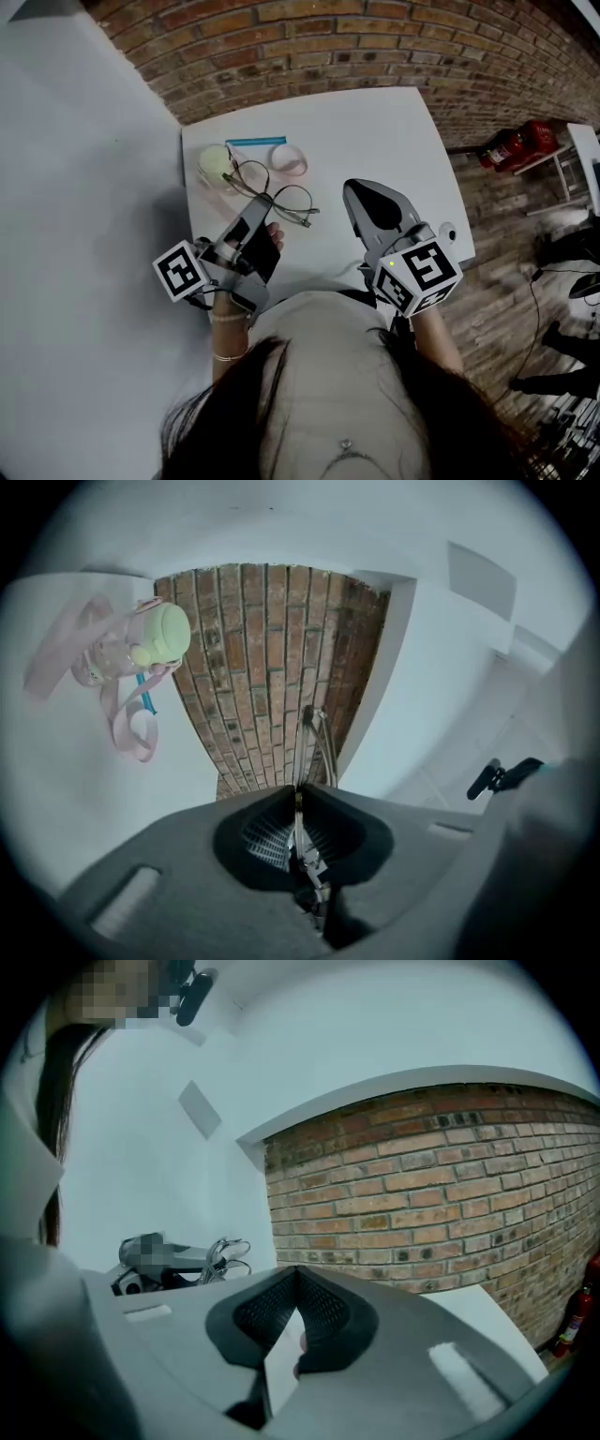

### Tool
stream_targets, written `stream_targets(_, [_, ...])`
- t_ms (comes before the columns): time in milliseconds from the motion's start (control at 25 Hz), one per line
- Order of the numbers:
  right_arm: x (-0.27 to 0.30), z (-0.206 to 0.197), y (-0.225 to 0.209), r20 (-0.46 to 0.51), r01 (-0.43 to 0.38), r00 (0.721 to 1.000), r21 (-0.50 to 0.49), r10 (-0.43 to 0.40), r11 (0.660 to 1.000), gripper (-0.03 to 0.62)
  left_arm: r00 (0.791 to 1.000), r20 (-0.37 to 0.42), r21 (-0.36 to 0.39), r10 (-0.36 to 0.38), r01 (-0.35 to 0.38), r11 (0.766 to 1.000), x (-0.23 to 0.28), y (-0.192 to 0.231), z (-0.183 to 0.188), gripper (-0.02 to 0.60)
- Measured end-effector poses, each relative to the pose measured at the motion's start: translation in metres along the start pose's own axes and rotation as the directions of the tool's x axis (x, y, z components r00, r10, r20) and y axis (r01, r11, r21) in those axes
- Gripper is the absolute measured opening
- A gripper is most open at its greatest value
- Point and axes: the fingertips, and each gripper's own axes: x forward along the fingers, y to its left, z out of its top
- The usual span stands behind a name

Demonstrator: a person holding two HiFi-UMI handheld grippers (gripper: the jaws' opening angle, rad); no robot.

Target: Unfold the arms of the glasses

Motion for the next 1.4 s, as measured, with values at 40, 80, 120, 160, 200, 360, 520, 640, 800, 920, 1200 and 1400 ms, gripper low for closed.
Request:
stream_targets(40, [-0.001,0.001,0.001,0.002,-0.007,1.000,0.006,0.007,1.000,0.006,1.000,0.003,-0.002,0.002,-0.002,1.000,0.000,0.000,0.001,0.021])
stream_targets(80, [-0.001,0.003,0.002,0.004,-0.016,1.000,0.012,0.016,1.000,0.006,1.000,0.006,-0.003,0.003,-0.003,1.000,-0.001,0.000,0.001,0.021])
stream_targets(120, [-0.002,0.004,0.003,0.008,-0.026,1.000,0.016,0.026,1.000,0.006,1.000,0.007,-0.004,0.004,-0.004,1.000,-0.001,0.000,0.001,0.021])
stream_targets(160, [-0.003,0.005,0.005,0.011,-0.039,0.999,0.020,0.038,0.999,0.006,1.000,0.007,-0.004,0.005,-0.005,1.000,-0.001,0.000,0.001,0.021])
stream_targets(200, [-0.004,0.007,0.008,0.015,-0.054,0.998,0.023,0.053,0.998,0.006,1.000,0.006,-0.004,0.006,-0.006,1.000,-0.001,0.000,0.001,0.021])
stream_targets(360, [-0.007,0.010,0.020,0.028,-0.124,0.992,0.020,0.124,0.992,0.006,1.000,-0.004,-0.007,0.007,-0.007,1.000,0.000,-0.002,0.000,0.021])
stream_targets(520, [-0.008,0.011,0.032,0.039,-0.185,0.982,0.010,0.184,0.983,0.006,1.000,-0.009,-0.018,0.005,-0.006,1.000,0.001,-0.001,0.001,0.021])
stream_targets(640, [-0.009,0.011,0.038,0.041,-0.224,0.974,0.006,0.224,0.975,0.012,1.000,-0.008,-0.026,0.002,-0.002,1.000,0.001,-0.001,0.002,0.021])
stream_targets(800, [-0.009,0.010,0.045,0.036,-0.264,0.964,0.002,0.264,0.964,0.031,1.000,-0.011,-0.033,-0.010,0.010,0.999,0.002,-0.003,0.004,0.021])
stream_targets(920, [-0.009,0.008,0.051,0.026,-0.292,0.956,0.001,0.291,0.957,0.043,1.000,-0.013,-0.039,-0.014,0.014,0.999,0.002,-0.004,0.004,0.021])
stream_targets(1200, [-0.008,0.003,0.061,0.011,-0.350,0.937,0.006,0.350,0.937,0.063,0.999,-0.025,-0.056,-0.028,0.026,0.998,0.003,-0.003,0.004,0.021])
stream_targets(1400, [-0.007,-0.001,0.065,-0.004,-0.368,0.930,0.003,0.368,0.930,0.061,0.997,-0.056,-0.079,-0.052,0.047,0.996,0.006,-0.006,-0.003,0.021])
